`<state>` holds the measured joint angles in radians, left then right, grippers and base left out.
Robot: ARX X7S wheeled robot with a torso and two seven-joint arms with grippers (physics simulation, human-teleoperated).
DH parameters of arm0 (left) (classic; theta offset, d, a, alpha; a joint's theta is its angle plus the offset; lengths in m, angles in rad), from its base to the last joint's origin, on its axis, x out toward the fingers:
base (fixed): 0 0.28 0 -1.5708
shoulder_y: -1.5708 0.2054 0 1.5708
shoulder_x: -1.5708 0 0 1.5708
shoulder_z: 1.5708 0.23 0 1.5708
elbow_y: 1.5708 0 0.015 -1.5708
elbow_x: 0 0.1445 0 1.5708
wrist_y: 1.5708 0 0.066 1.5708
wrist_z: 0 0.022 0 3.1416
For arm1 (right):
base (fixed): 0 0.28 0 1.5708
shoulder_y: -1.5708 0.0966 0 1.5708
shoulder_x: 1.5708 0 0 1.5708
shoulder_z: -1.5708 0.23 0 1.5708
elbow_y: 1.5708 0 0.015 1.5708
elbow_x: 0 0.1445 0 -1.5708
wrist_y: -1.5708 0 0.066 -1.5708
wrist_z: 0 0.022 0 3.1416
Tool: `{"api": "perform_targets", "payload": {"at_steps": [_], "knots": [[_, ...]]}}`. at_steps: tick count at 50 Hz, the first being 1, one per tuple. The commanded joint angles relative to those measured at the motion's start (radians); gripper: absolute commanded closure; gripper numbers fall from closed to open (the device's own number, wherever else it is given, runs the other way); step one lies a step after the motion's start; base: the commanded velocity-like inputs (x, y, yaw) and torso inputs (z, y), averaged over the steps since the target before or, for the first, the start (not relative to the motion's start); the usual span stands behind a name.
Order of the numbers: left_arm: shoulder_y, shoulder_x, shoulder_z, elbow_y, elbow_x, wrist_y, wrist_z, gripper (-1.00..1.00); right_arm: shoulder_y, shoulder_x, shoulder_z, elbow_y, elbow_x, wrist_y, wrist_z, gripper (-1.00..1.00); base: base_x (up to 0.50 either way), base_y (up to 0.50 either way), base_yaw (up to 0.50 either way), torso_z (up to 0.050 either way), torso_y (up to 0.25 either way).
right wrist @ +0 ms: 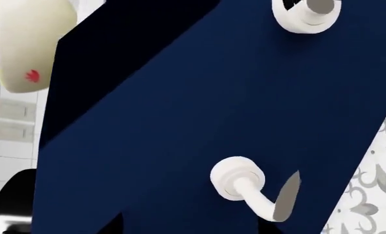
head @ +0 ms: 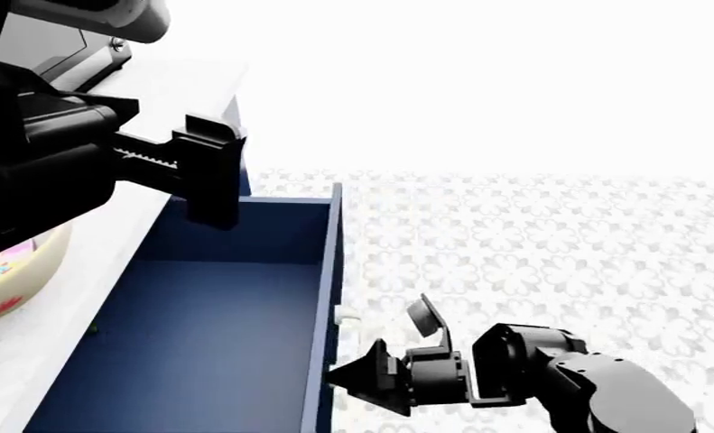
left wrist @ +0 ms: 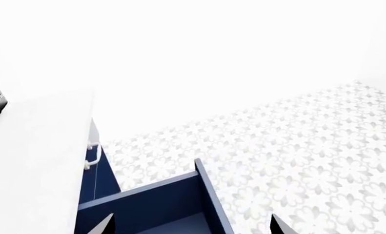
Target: Place the bar in the bowl and close the drawer.
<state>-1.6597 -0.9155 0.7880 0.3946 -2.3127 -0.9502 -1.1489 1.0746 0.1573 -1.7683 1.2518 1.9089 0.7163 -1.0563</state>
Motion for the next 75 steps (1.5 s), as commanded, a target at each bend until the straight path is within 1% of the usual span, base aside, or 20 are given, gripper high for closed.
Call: {"api": "perform_targets", "payload": {"at_steps": [1, 8, 17, 24, 30, 45, 54, 60, 65, 75], "knots": [[0.011, -0.005, 0.002, -0.003, 0.015, -0.002, 0.014, -1.00, 0.007, -0.120, -0.069, 0.056, 0.057, 0.044, -0.014, -1.00, 0.00, 0.00, 0.00, 0.000, 0.000], [0.022, -0.015, 0.000, -0.006, 0.028, -0.003, 0.029, -1.00, 0.021, -0.156, -0.142, 0.055, 0.117, 0.037, -0.003, -1.00, 0.00, 0.00, 0.00, 0.000, 0.000], [0.027, -0.021, -0.002, -0.008, 0.034, -0.002, 0.040, -1.00, 0.038, -0.157, -0.045, -0.026, 0.069, 0.030, 0.089, -1.00, 0.00, 0.00, 0.00, 0.000, 0.001], [0.032, -0.024, -0.002, -0.010, 0.041, -0.003, 0.048, -1.00, 0.033, -0.157, 0.063, -0.042, 0.022, 0.039, 0.156, -1.00, 0.00, 0.00, 0.00, 0.000, 0.000], [0.036, -0.031, -0.005, -0.012, 0.046, -0.004, 0.057, -1.00, 0.034, -0.157, 0.123, -0.061, 0.024, 0.042, 0.225, -1.00, 0.00, 0.00, 0.00, 0.000, 0.000], [0.022, -0.039, -0.007, -0.017, 0.040, -0.006, 0.057, -1.00, 0.051, -0.157, 0.145, -0.160, 0.122, 0.007, 0.393, -1.00, 0.00, 0.00, 0.00, 0.000, 0.001], [0.023, -0.040, -0.007, -0.022, 0.046, -0.007, 0.064, -1.00, 0.035, -0.157, 0.149, -0.211, 0.099, -0.014, 0.448, -1.00, 0.00, 0.00, 0.00, 0.002, 0.000], [0.028, -0.044, -0.007, -0.022, 0.052, -0.007, 0.070, -1.00, 0.036, -0.157, 0.155, -0.227, 0.065, -0.018, 0.446, -1.00, 0.00, 0.00, 0.00, 0.000, 0.002], [0.029, -0.043, -0.005, -0.024, 0.054, -0.007, 0.071, -1.00, 0.054, -0.157, 0.155, -0.203, 0.055, -0.008, 0.413, -1.00, 0.00, 0.00, 0.00, 0.000, 0.000], [0.026, -0.040, -0.001, -0.020, 0.049, -0.002, 0.064, -1.00, 0.093, -0.157, 0.126, -0.065, 0.005, 0.002, 0.239, -1.00, 0.00, 0.00, 0.00, 0.000, 0.000]]}}
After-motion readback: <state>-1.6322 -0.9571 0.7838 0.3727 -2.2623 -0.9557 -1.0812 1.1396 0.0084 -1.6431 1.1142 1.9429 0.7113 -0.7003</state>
